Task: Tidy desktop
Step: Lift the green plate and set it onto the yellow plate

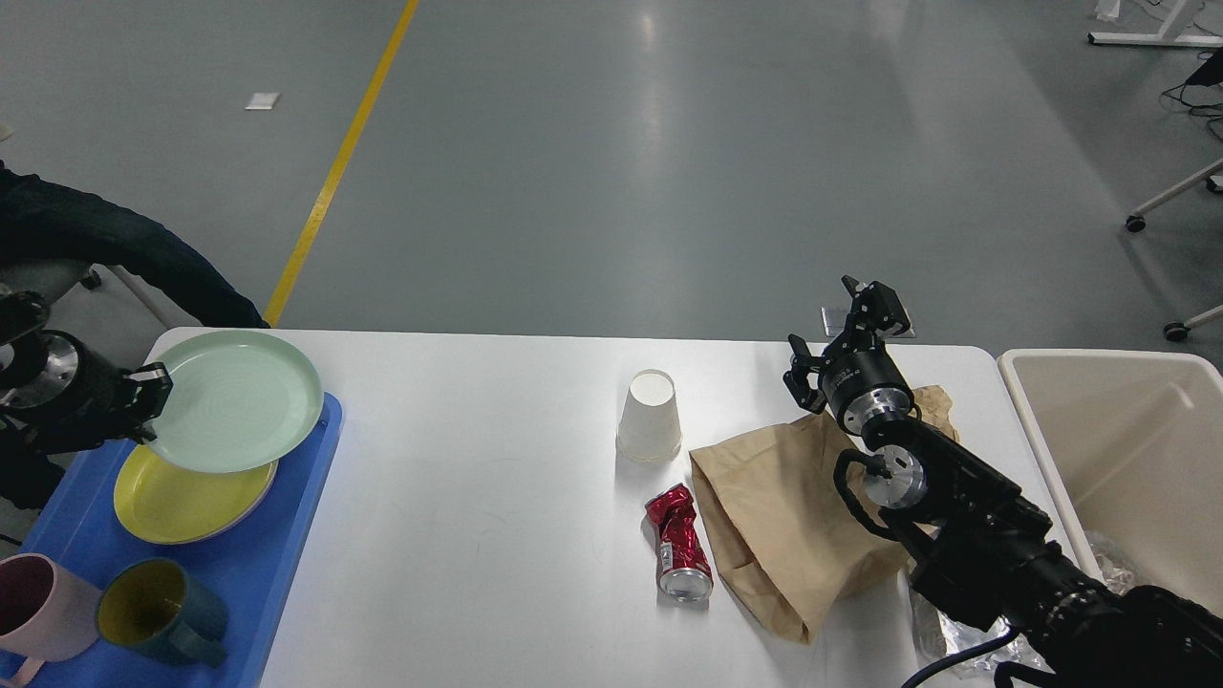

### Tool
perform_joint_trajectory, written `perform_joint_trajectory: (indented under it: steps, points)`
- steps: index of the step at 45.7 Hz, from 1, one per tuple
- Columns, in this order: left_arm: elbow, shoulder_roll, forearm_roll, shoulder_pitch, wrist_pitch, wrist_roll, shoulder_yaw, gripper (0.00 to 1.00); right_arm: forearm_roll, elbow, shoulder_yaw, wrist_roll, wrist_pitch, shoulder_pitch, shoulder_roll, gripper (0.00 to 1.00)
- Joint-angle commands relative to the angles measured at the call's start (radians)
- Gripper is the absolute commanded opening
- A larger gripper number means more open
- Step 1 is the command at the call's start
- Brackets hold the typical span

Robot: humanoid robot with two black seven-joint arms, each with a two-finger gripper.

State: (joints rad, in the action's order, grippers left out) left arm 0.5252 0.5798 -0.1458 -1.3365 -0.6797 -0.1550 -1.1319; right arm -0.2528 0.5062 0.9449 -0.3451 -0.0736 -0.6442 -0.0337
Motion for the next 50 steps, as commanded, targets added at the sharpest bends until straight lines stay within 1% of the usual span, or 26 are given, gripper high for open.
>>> perform_joint_trajectory:
  steps: [1,7,14,24,28,31,34,38,42,50]
  points:
    - [-0.073,0.015,0.000,0.092,0.002,0.000,0.026,0.00,0.000,0.000,0.000,0.000,0.000,0.000,0.000,1.00]
    - [-0.174,0.002,0.000,0.160,0.000,0.000,0.030,0.00,0.000,0.000,0.000,0.000,0.000,0.000,0.000,1.00]
    - [-0.248,-0.017,0.000,0.229,0.000,0.000,0.058,0.00,0.000,0.000,0.000,0.000,0.000,0.000,0.000,1.00]
    - [-0.257,-0.047,0.002,0.250,0.009,0.000,0.075,0.00,0.000,0.000,0.000,0.000,0.000,0.000,0.000,1.00]
    - [-0.257,-0.055,0.003,0.252,0.022,0.002,0.077,0.06,0.001,0.000,0.000,0.000,0.000,0.000,0.000,1.00]
    - [-0.257,-0.057,0.006,0.255,0.023,0.005,0.077,0.14,0.001,0.000,0.000,0.000,0.000,0.000,0.000,1.00]
    - [-0.257,-0.058,0.008,0.261,0.025,0.014,0.077,0.28,0.000,0.000,0.000,0.000,0.000,0.000,0.000,1.00]
    - [-0.257,-0.060,0.008,0.264,0.034,0.014,0.078,0.46,0.001,0.000,0.000,0.000,0.000,0.000,0.000,1.00]
    - [-0.257,-0.067,0.008,0.264,0.052,0.014,0.086,0.60,0.000,0.000,0.000,0.000,0.000,0.000,0.000,1.00]
    - [-0.254,-0.072,0.009,0.290,0.063,0.014,0.153,0.92,0.000,0.000,0.000,0.000,0.000,0.000,0.000,1.00]
